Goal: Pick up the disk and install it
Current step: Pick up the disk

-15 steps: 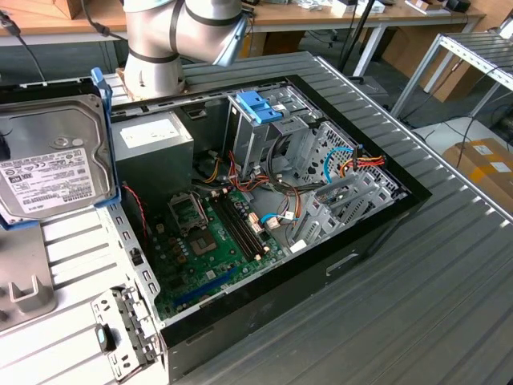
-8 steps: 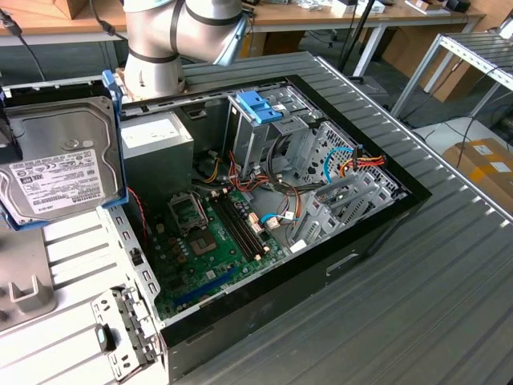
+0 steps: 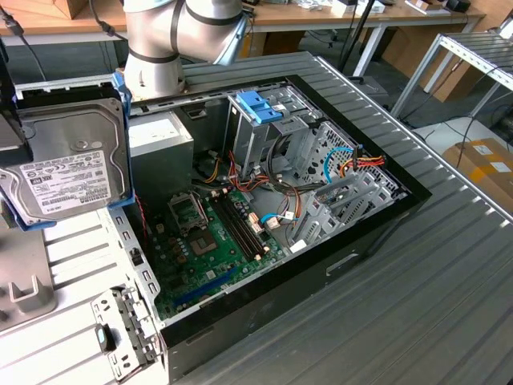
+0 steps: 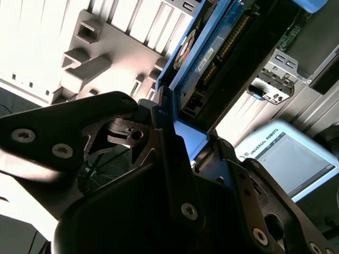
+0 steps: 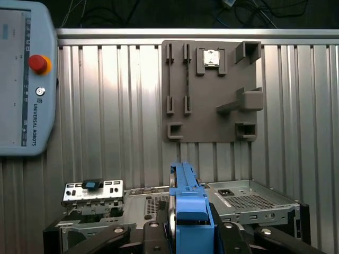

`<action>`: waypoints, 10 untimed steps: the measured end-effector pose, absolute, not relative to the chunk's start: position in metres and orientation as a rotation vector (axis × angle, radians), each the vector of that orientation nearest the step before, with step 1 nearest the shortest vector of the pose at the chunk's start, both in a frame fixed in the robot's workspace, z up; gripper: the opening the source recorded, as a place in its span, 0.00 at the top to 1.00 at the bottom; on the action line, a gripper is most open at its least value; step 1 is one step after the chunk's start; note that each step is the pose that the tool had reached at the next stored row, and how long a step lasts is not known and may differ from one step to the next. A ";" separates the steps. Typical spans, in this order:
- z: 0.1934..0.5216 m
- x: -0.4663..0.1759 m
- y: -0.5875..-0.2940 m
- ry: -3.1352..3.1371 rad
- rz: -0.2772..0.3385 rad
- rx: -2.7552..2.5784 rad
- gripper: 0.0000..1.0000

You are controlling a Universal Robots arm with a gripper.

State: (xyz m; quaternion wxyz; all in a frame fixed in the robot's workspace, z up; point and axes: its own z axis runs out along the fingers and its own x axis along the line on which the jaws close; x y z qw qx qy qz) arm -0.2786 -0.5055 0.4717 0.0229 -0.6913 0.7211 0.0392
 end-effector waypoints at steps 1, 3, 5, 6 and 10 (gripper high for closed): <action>0.472 -0.278 -0.506 2.233 0.121 -2.141 0.63; 0.471 -0.277 -0.506 2.233 0.121 -2.141 0.63; 0.471 -0.275 -0.507 2.233 0.121 -2.141 0.63; 0.471 -0.274 -0.507 2.233 0.121 -2.141 0.63; 0.471 -0.272 -0.508 2.233 0.121 -2.141 0.63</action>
